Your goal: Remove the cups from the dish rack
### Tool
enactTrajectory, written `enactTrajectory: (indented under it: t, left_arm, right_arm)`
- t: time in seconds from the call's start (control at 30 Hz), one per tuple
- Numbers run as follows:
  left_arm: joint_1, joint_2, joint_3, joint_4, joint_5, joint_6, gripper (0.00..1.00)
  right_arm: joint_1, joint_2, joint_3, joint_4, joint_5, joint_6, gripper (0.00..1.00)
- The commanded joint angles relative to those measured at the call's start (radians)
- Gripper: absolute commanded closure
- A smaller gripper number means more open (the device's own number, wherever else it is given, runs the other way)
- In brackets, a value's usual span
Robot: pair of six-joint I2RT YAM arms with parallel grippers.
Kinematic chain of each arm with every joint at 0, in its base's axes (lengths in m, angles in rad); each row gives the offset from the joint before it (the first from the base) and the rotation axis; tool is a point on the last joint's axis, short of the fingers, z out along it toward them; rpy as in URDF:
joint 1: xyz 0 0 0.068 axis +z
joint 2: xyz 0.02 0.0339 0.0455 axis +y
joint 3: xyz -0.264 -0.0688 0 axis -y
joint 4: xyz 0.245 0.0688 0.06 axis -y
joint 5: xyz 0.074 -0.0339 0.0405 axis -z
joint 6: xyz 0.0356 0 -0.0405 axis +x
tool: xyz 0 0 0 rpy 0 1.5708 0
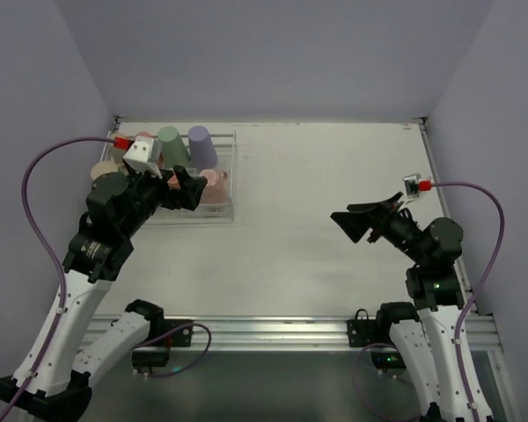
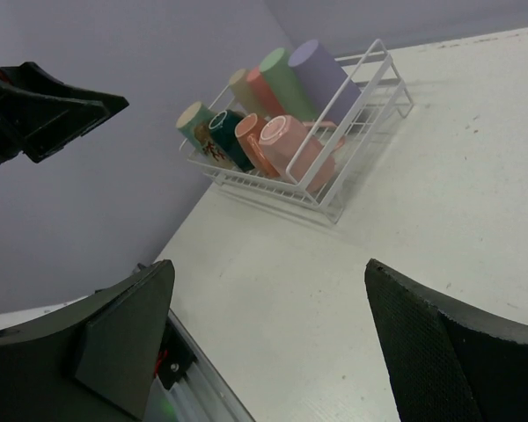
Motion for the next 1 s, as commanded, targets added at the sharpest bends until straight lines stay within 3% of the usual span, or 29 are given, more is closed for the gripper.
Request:
enactTrajectory:
  t: [0.0, 0.37, 0.57, 0.73, 0.97]
  left_arm:
    - [0.006, 0.016, 0.003, -0.022, 0.014, 0.005, 0.0]
    - [0.005, 0.2, 0.056, -0.013, 0.107, -0.008, 0.0]
    - [-0.037, 0.338, 0.102, -0.029, -0.021, 0.008, 0.03]
    - [-0.12, 0.472, 0.151, -0.046, -0.224, 0.023, 0.03]
    - [-0.132, 0.576, 0.161, -0.01, -0.443, 0.037, 0.01]
  right_arm:
    - [-0.002, 0.003, -0.011, 0.011, -0.012, 0.003, 0.08]
    - [0.002, 0.032, -0.031, 0.042, -0.019, 0.008, 0.08]
    - [0.028, 0.061, -0.058, 0.094, -0.002, 0.017, 0.08]
    - [0.067, 0.089, -0.061, 0.099, 0.02, 0.003, 0.08]
    - [0.127, 0.091, -0.08, 0.105, 0.041, -0.008, 0.08]
